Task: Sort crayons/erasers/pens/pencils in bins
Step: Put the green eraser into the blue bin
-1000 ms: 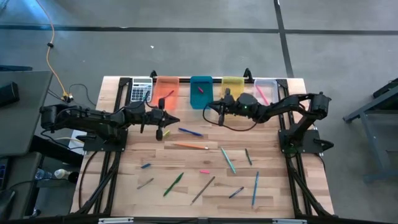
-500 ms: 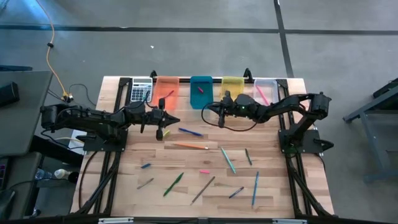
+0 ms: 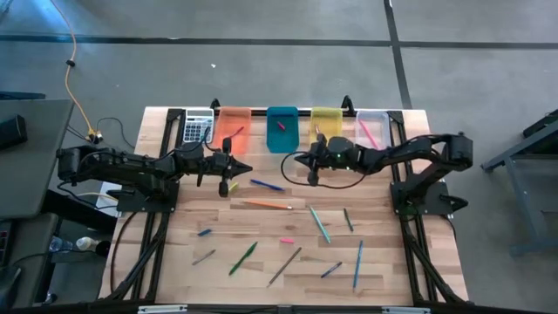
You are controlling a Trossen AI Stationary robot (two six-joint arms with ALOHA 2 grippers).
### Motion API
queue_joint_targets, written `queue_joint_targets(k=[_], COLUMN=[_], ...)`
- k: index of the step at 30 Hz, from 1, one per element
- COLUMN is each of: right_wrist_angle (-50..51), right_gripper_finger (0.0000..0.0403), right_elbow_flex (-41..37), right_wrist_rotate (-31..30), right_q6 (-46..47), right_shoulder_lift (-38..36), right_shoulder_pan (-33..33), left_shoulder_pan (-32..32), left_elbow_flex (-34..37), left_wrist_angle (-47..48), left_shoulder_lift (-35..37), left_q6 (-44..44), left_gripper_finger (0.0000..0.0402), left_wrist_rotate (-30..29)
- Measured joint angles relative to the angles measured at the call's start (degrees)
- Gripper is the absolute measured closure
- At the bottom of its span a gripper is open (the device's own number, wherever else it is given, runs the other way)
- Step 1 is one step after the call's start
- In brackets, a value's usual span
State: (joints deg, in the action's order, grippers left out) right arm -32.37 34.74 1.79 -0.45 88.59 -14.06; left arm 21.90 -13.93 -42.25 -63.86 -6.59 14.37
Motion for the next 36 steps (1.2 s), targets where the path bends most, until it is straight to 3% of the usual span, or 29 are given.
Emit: queue_joint_targets(k=[5, 15, 20, 29, 32, 36], right_wrist_angle=[6.0, 23.4, 24.5, 28.7, 27.8, 27.8], right_gripper_finger=[0.0403, 0.0403, 0.0403, 0.0403, 0.0403, 0.0403], right_elbow_flex=[0.0, 0.0, 0.0, 0.0, 0.0, 0.0], right_wrist_rotate=[-5.1, -7.9, -13.7, -13.8, -13.9, -13.9], right_q6=[0.0, 4.5, 2.7, -0.1, 3.0, 0.2], right_shoulder_lift=[-2.2, -10.7, -9.8, -9.5, -8.8, -8.3], right_shoulder_pan=[3.5, 8.0, 10.8, 9.6, 9.4, 9.8], left_shoulder_pan=[-0.2, -0.2, -0.3, -0.3, -0.3, -0.3], left_elbow_flex=[0.0, -0.1, -0.2, -0.2, -0.2, -0.4], left_wrist_angle=[0.0, 1.1, 6.8, 13.8, 15.4, 19.1], left_shoulder_lift=[0.0, 0.2, 0.2, 0.2, 0.2, 0.2], left_q6=[0.4, -1.4, -0.2, 3.5, 6.0, 7.8], left_gripper_finger=[0.0401, 0.0401, 0.0401, 0.0387, 0.0371, 0.0346], left_wrist_rotate=[0.0, 0.0, -0.1, -9.5, -9.9, -9.2])
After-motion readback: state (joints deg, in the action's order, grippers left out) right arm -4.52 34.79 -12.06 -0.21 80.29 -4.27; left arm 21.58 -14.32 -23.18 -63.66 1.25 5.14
